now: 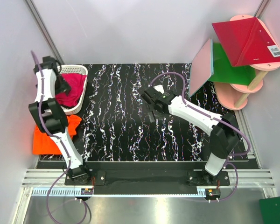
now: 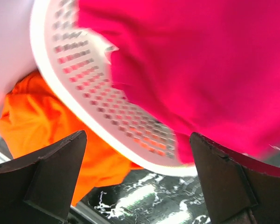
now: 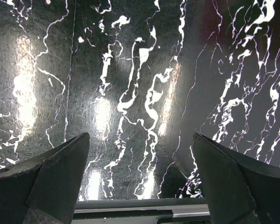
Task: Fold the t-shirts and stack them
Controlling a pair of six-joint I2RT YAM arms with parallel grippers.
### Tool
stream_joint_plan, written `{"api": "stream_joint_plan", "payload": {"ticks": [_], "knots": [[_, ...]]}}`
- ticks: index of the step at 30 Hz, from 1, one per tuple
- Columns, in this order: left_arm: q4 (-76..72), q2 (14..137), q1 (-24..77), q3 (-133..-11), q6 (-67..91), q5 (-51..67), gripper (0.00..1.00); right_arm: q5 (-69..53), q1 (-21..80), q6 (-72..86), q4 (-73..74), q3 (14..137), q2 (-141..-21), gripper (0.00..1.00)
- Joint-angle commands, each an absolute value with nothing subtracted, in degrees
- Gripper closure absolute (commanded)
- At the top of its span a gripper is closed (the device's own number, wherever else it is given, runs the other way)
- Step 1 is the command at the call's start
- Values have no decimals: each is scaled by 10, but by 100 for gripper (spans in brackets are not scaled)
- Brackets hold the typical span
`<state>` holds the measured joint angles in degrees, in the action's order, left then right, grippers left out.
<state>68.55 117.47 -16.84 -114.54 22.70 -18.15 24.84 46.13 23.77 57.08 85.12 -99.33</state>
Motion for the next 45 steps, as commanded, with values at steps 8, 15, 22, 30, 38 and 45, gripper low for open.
{"api": "stream_joint_plan", "payload": {"ticks": [8, 15, 22, 30, 38, 45], "knots": [[599, 1138, -246, -1057, 244, -109, 1, 270, 467, 198, 582, 893, -1008, 0], [555, 1136, -246, -1048, 256, -65, 1, 270, 467, 202, 589, 882, -999, 0], [525, 1137, -245, -1041, 257, -47, 1, 263, 467, 209, 594, 878, -1001, 0], [477, 1188, -245, -1053, 244, -14, 10, 258, 467, 206, 595, 880, -1010, 0], [478, 1208, -244, -1084, 228, 55, 100, 246, 467, 207, 599, 902, -1035, 0], [404, 1107, -241, -977, 244, 198, 100, 231, 467, 233, 599, 923, -1057, 0]]}}
